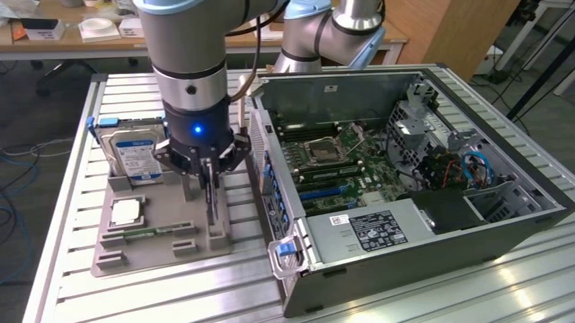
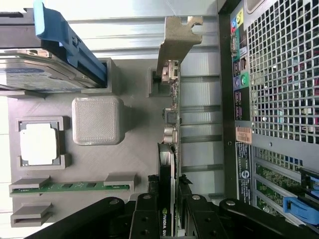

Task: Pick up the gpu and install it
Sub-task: 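Pick up the gpu and move the gpu toward the slot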

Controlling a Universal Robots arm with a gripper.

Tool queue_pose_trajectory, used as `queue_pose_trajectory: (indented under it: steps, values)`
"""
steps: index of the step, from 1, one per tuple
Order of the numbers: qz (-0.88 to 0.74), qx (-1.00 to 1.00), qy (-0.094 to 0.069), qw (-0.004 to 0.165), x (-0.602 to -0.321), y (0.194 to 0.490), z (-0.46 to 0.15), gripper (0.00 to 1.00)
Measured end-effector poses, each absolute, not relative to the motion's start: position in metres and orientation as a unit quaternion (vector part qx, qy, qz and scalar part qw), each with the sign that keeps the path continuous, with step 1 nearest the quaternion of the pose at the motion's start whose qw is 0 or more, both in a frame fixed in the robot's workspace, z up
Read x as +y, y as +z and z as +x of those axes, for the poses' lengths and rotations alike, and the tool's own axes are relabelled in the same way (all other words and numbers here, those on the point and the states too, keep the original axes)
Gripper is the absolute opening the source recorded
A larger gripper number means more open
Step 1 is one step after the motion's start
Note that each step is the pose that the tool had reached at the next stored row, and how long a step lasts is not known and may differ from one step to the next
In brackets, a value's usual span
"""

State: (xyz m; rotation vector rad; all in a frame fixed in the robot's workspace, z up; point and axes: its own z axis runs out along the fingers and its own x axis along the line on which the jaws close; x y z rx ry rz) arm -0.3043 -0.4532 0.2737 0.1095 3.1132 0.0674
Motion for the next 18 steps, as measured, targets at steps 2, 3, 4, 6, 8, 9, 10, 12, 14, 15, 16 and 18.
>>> queue_pose_trajectory:
  steps: [2,3,4,6,8,9,10,12,14,15,16,18]
  values:
    - [0.035,0.999,0.022,0.013,-0.453,0.276,-0.304,0.26]
    - [0.035,0.999,0.022,0.013,-0.453,0.277,-0.304,0.26]
    - [0.035,0.999,0.022,0.013,-0.453,0.278,-0.304,0.26]
    - [0.035,0.999,0.022,0.013,-0.453,0.281,-0.304,0.26]
    - [0.035,0.999,0.022,0.013,-0.453,0.283,-0.304,0.26]
    - [0.035,0.999,0.022,0.013,-0.453,0.284,-0.304,0.26]
    - [0.035,0.999,0.022,0.013,-0.453,0.285,-0.304,0.26]
    - [0.035,0.999,0.022,0.013,-0.453,0.287,-0.304,0.26]
    - [0.035,0.999,0.022,0.013,-0.453,0.289,-0.304,0.26]
    - [0.035,0.999,0.022,0.013,-0.453,0.291,-0.304,0.26]
    - [0.035,0.999,0.022,0.013,-0.453,0.292,-0.304,0.26]
    - [0.035,0.999,0.022,0.013,-0.453,0.294,-0.304,0.26]
